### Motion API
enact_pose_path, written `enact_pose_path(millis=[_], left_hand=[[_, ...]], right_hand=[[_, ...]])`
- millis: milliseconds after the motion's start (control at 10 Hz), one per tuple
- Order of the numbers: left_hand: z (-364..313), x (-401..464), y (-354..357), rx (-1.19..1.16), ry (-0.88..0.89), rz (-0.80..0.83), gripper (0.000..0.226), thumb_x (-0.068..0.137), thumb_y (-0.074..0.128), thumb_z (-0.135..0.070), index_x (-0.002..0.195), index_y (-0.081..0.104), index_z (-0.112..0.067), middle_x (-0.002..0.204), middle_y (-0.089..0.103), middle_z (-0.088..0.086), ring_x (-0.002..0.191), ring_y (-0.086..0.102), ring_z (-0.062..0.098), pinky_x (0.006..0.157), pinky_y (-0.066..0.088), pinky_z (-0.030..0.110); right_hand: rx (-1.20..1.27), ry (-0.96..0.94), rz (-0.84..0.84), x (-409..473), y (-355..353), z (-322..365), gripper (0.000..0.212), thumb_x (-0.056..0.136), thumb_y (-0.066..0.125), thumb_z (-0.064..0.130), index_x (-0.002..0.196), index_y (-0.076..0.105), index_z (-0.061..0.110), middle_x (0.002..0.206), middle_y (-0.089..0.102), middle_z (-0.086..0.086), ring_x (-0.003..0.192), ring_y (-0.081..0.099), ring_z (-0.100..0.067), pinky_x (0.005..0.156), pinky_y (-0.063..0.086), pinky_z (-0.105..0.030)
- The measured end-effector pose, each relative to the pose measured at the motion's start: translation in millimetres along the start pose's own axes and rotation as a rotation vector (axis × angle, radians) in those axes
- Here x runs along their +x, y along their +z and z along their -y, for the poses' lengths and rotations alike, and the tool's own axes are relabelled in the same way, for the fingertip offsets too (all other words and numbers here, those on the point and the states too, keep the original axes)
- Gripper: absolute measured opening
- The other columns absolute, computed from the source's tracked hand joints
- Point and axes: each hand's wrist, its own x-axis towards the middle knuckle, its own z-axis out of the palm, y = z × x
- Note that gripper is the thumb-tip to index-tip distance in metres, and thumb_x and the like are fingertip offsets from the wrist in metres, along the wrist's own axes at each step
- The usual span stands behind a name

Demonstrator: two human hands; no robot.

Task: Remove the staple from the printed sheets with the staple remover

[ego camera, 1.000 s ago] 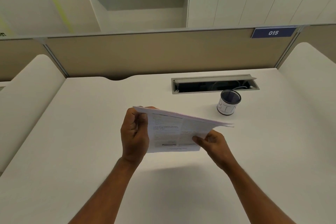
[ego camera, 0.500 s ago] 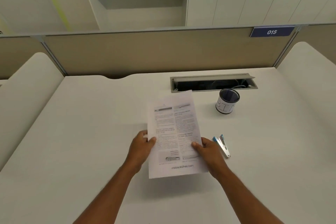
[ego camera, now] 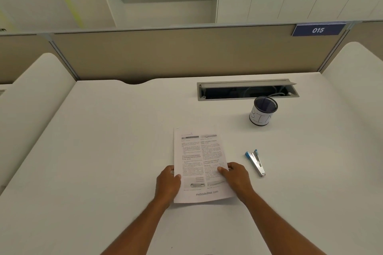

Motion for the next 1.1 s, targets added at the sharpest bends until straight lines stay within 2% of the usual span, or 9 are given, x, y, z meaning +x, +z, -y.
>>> enact_pose_path(millis=[100, 200, 300, 500, 700, 800, 900, 1000, 1100], left_hand=[[-0.1, -1.0, 1.7, 0.134, 0.005, -0.046, 0.04, 0.096, 0.059, -0.019, 0.136, 0.055, -0.012, 0.131, 0.067, 0.01, 0.113, 0.065, 0.027, 0.094, 0.051, 0.034], [3.6, -5.2, 1.7, 0.273, 0.049, -0.075, 0.038, 0.097, 0.058, -0.02, 0.134, 0.055, -0.011, 0.131, 0.067, 0.009, 0.118, 0.064, 0.029, 0.097, 0.048, 0.033], [8.2, -7.2, 0.7, 0.385, 0.105, -0.084, 0.03, 0.097, 0.055, -0.02, 0.125, 0.059, -0.011, 0.125, 0.068, 0.009, 0.113, 0.065, 0.027, 0.094, 0.049, 0.032], [11.8, -9.3, 0.8, 0.499, 0.174, -0.076, 0.034, 0.099, 0.05, -0.021, 0.129, 0.06, -0.01, 0.124, 0.063, 0.009, 0.114, 0.064, 0.027, 0.094, 0.049, 0.031], [12.9, -12.5, 0.1, 0.505, 0.195, -0.085, 0.034, 0.1, 0.049, -0.019, 0.129, 0.06, -0.005, 0.128, 0.061, 0.011, 0.118, 0.063, 0.029, 0.096, 0.049, 0.032], [11.1, -14.1, -0.7, 0.513, 0.212, -0.091, 0.033, 0.1, 0.047, -0.02, 0.127, 0.061, -0.006, 0.127, 0.062, 0.01, 0.119, 0.063, 0.028, 0.095, 0.048, 0.03], [9.7, -14.6, -3.8, 0.567, 0.255, -0.11, 0.028, 0.101, 0.042, -0.022, 0.115, 0.064, -0.011, 0.118, 0.064, 0.006, 0.11, 0.066, 0.025, 0.086, 0.048, 0.027], [10.3, -8.5, -7.6, 0.571, 0.322, -0.153, 0.024, 0.101, 0.039, -0.02, 0.102, 0.062, -0.013, 0.107, 0.064, 0.003, 0.099, 0.067, 0.022, 0.076, 0.044, 0.024], [8.2, 0.1, -9.4, 0.604, 0.4, -0.181, 0.022, 0.099, 0.041, -0.013, 0.102, 0.063, -0.014, 0.103, 0.064, 0.001, 0.094, 0.067, 0.02, 0.076, 0.047, 0.024]], right_hand=[[-0.214, -0.035, -0.036, -2.7, -4.2, 1.6, 0.03, 0.09, 0.065, 0.037, 0.112, 0.067, 0.017, 0.113, 0.072, 0.001, 0.102, 0.067, -0.021, 0.086, 0.052, -0.032], [-0.395, -0.056, -0.065, -8.2, -7.4, -1.2, 0.038, 0.093, 0.062, 0.037, 0.122, 0.063, 0.012, 0.118, 0.069, -0.003, 0.111, 0.062, -0.024, 0.09, 0.045, -0.031], [-0.511, -0.09, -0.068, -11.8, -7.4, -8.1, 0.034, 0.094, 0.059, 0.037, 0.117, 0.062, 0.011, 0.114, 0.067, -0.004, 0.109, 0.061, -0.024, 0.09, 0.046, -0.032], [-0.552, -0.169, -0.069, -22.4, 0.8, -14.7, 0.034, 0.097, 0.056, 0.034, 0.122, 0.058, 0.012, 0.117, 0.059, -0.005, 0.107, 0.06, -0.021, 0.087, 0.045, -0.028], [-0.552, -0.221, -0.102, -28.2, 6.0, -17.0, 0.022, 0.095, 0.057, 0.029, 0.109, 0.059, 0.012, 0.107, 0.057, -0.003, 0.094, 0.062, -0.019, 0.08, 0.05, -0.027], [-0.556, -0.231, -0.093, -28.2, 5.7, -16.2, 0.023, 0.095, 0.057, 0.03, 0.109, 0.057, 0.012, 0.109, 0.057, -0.004, 0.097, 0.063, -0.021, 0.082, 0.05, -0.028], [-0.594, -0.205, -0.071, -28.4, 3.6, -12.2, 0.027, 0.096, 0.054, 0.035, 0.111, 0.056, 0.013, 0.111, 0.058, -0.004, 0.1, 0.063, -0.022, 0.083, 0.049, -0.028], [-0.649, -0.232, -0.078, -26.9, 1.6, -6.0, 0.021, 0.096, 0.05, 0.036, 0.1, 0.051, 0.016, 0.112, 0.059, -0.003, 0.102, 0.062, -0.021, 0.083, 0.047, -0.027], [-0.7, -0.263, -0.055, -24.6, -0.4, -0.4, 0.019, 0.098, 0.048, 0.035, 0.093, 0.037, 0.02, 0.115, 0.059, -0.003, 0.106, 0.062, -0.02, 0.085, 0.046, -0.026]])
